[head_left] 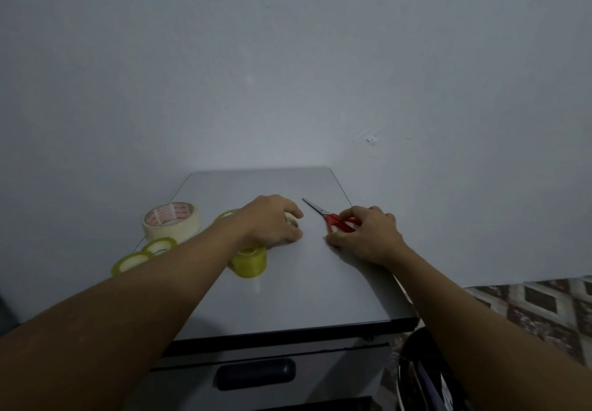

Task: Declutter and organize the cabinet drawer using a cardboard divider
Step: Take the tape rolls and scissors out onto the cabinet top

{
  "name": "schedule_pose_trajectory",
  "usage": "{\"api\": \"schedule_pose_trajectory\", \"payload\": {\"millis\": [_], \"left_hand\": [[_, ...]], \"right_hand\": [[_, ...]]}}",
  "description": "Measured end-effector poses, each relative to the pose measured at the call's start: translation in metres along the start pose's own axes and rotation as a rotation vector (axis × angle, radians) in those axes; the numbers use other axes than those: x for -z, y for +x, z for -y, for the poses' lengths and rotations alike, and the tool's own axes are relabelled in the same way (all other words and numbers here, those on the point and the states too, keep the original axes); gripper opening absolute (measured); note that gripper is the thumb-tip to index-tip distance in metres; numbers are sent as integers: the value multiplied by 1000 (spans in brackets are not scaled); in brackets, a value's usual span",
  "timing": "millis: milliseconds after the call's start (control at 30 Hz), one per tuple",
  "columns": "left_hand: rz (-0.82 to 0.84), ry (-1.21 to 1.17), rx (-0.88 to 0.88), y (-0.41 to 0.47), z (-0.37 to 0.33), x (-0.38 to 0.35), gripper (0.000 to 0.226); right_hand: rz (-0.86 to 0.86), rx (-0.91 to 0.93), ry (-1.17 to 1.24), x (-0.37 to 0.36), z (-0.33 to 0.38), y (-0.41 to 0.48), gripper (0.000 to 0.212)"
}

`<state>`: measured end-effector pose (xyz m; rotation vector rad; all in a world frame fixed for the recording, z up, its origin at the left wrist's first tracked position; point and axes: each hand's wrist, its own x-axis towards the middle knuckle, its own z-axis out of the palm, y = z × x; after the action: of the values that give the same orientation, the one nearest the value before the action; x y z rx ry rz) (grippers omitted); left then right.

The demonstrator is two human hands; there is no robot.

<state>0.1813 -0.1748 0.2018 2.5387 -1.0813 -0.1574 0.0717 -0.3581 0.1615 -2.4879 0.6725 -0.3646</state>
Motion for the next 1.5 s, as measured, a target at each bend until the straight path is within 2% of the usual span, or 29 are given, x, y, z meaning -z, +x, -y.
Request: {"api": "schedule_pose_trajectory", "payload": {"millis": [167, 267, 533, 667, 900, 967, 1067, 1300, 1500], "left_hand": [[-61, -75, -5, -16, 2, 14, 47], [-132, -114, -9, -40, 5, 25, 34], [-396, -250, -63, -153, 9, 35, 11], [-439, -419, -13, -208, 20, 11, 6], [-331, -552, 97, -270, 50, -67, 15], [-257, -600, 160, -284, 55, -93, 17], [-106, -546, 232, -298, 67, -136, 26], [232, -425, 339, -327, 91, -216, 49], [413, -384, 431, -334, 92, -257, 64]], "right_hand": [[-17, 83, -13, 11, 3, -14, 61], [-66, 119, 9, 21, 6, -27, 59], [-293, 242, 170, 37, 20, -101, 32], [-283, 282, 251, 24, 24, -150, 25], [-27, 271, 191, -37, 13, -213, 21], [71, 279, 169, -59, 8, -227, 23], [221, 259, 159, -93, -6, -245, 27], [542, 112, 95, -161, -52, -287, 42], [643, -138, 66, -201, -75, -317, 48]]}}
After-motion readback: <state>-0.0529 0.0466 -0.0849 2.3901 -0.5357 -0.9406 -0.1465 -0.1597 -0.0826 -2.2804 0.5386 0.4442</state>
